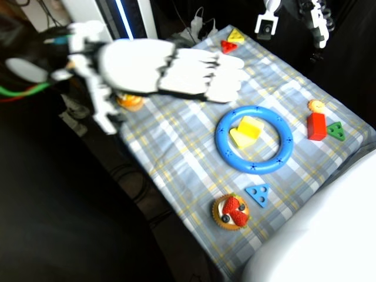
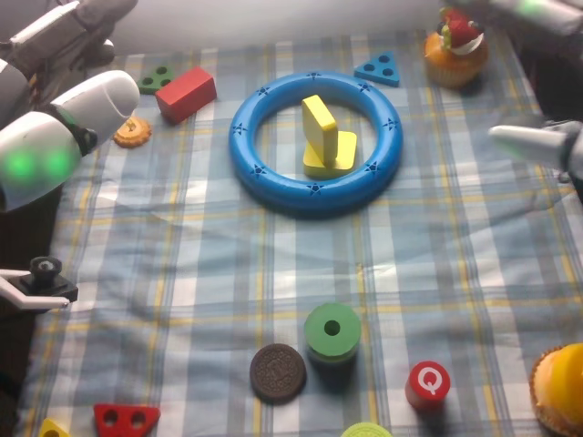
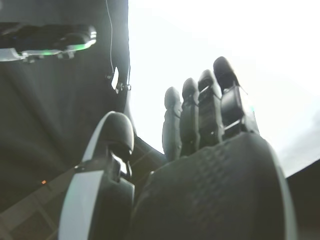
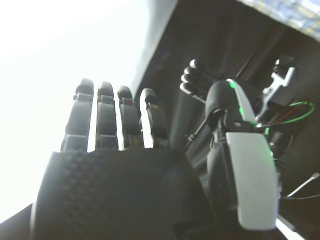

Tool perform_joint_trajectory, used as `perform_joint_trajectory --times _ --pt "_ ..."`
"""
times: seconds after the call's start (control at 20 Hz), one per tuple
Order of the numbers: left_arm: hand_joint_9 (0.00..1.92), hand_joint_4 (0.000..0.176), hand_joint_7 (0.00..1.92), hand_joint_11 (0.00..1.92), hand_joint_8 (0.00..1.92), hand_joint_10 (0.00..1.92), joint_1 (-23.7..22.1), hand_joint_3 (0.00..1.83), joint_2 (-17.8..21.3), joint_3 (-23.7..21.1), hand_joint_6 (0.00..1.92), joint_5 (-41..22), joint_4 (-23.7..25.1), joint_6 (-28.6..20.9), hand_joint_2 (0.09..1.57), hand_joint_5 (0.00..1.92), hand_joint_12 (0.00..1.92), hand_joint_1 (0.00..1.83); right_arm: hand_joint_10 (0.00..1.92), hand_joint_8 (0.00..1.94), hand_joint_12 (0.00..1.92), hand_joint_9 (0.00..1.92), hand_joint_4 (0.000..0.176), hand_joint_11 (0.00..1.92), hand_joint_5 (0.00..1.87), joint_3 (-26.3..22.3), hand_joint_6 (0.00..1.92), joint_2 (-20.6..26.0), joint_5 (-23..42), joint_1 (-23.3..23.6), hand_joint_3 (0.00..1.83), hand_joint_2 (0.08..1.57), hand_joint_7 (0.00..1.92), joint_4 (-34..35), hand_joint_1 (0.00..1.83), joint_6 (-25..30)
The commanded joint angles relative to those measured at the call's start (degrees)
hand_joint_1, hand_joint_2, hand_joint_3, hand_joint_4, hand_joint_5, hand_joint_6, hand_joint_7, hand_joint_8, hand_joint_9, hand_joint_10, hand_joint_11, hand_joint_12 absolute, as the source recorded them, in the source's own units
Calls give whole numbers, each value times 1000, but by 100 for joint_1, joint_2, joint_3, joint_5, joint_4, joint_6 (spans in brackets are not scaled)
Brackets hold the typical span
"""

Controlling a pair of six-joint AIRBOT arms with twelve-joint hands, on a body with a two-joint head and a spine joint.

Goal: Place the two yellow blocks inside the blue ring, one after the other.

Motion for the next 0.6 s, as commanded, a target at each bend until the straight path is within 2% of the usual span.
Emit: perform_joint_trajectory --times 0.0,0.05,0.1,0.15,0.2,0.25,0.3,0.35,0.4,0.45,0.5,0.55 --pt "171 48 188 0 1 12 -7 0 50 -23 0 -826 97 -61 1414 235 717 483 0 0 0 0 60 0 0 -83 0 48 1254 -71 0 1248 0 0 423 43" --pt "160 62 178 0 0 7 25 2 63 -35 0 -904 90 -86 1418 203 684 447 0 0 0 0 55 0 0 -208 0 163 1736 -430 0 1239 0 175 450 66" --pt "163 69 163 0 5 9 33 0 65 -36 9 -936 90 -102 1421 166 826 452 0 0 7 0 97 15 0 -282 0 229 2049 -664 0 1229 0 310 506 85" --pt "162 84 140 0 8 10 41 2 67 -38 14 -978 90 -119 1426 125 968 437 0 0 18 0 94 34 0 -330 0 278 2320 -861 0 1231 0 416 502 99" --pt "164 103 124 0 4 12 47 1 69 -45 9 -1024 92 -129 1427 106 1132 412 0 0 37 0 62 66 0 -408 0 331 2731 -1168 0 1241 0 622 495 118" --pt "158 112 107 0 1 10 55 3 73 -57 2 -1106 100 -132 1433 87 1152 394 6 0 276 16 40 12 0 -499 0 378 3312 -1584 0 1252 0 893 474 142" --pt "162 109 110 0 3 12 60 0 78 -66 3 -1155 105 -133 1430 92 1161 412 3 0 221 7 33 2 0 -552 0 398 3603 -1790 0 1259 0 1031 487 166" --pt "136 79 95 0 7 10 66 3 85 -76 20 -1201 111 -133 1435 50 880 387 0 0 209 1 33 0 0 -595 0 419 3884 -1983 0 1260 0 1166 489 204" --pt "104 69 84 0 3 15 76 5 102 -93 14 -1275 122 -133 1441 29 678 355 0 0 148 0 24 0 0 -645 0 451 4232 -2221 0 1244 0 1329 520 268" --pt "78 75 48 0 4 7 88 6 137 -115 4 -1379 140 -135 1454 8 555 382 0 0 113 0 5 0 0 -710 0 511 4659 -2540 1 1258 0 1543 521 355" --pt "61 82 19 0 8 4 89 9 161 -126 0 -1441 159 -137 1468 1 479 339 0 0 59 0 7 0 0 -743 0 569 4696 -2654 3 1271 0 1657 521 361" --pt "50 101 3 0 1 2 89 6 188 -129 0 -1544 189 -141 1468 0 414 307 0 0 135 2 41 0 0 -744 0 609 4696 -2657 0 1283 0 1652 501 361"
